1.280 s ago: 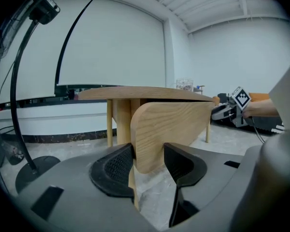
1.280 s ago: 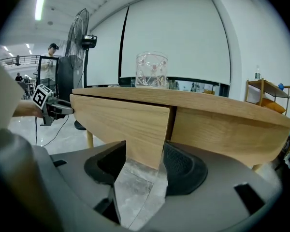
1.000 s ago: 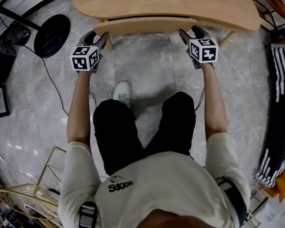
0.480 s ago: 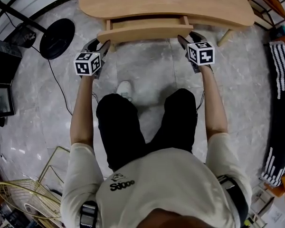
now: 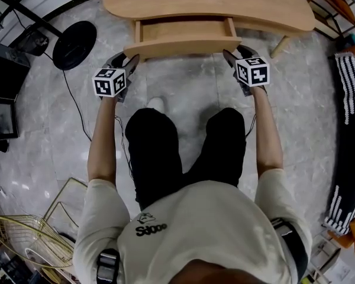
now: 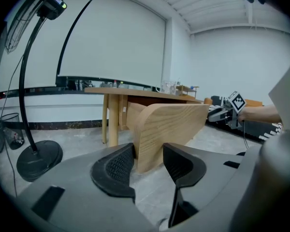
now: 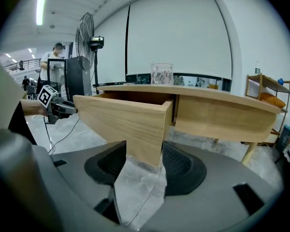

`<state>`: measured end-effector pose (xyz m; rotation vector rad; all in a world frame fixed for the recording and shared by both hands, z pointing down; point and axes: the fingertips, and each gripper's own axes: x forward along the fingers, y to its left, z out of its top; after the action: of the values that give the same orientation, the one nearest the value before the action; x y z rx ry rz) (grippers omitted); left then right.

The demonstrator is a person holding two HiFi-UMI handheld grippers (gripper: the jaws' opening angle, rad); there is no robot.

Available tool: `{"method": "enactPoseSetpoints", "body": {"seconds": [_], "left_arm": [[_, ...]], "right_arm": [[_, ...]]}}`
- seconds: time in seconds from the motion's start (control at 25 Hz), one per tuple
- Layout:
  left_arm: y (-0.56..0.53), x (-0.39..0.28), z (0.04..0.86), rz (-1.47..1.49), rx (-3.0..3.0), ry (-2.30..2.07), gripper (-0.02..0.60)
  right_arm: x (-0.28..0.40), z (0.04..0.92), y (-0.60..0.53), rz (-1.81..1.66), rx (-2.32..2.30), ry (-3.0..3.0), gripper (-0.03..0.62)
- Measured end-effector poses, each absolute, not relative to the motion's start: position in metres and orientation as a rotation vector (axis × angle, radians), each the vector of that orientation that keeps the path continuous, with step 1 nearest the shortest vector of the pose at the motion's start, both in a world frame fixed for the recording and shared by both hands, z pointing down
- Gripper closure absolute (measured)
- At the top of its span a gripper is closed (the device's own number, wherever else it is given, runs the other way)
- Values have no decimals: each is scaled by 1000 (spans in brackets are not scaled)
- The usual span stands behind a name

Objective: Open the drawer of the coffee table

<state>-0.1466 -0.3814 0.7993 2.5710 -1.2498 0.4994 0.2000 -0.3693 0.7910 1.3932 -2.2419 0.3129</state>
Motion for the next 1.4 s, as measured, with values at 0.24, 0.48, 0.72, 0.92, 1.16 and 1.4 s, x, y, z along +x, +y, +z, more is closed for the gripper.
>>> {"method": "enactPoseSetpoints", "body": {"seconds": [0.24,0.48,0.72,0.92,1.16,1.4], "left_arm": [[-363,-146,799,519,2568,-1224,383],[-345,-148,798,499,2558,-1207,385],[-324,-148,797,490,2558,-1178,387],[-309,-149,796,488,2549,-1170,387],[-290,-147,794,477,2540,-1173,385],[-279,-151,794,464,2530,-1191,385]], "right_arm": [[200,791,-352,313,1340,-2235,365],[198,790,-333,315,1352,-2251,365],[199,789,-312,341,1371,-2273,365],[198,790,-296,328,1333,-2273,365],[200,788,-280,350,1348,-2280,365],[195,788,-267,358,1349,-2277,365]]}}
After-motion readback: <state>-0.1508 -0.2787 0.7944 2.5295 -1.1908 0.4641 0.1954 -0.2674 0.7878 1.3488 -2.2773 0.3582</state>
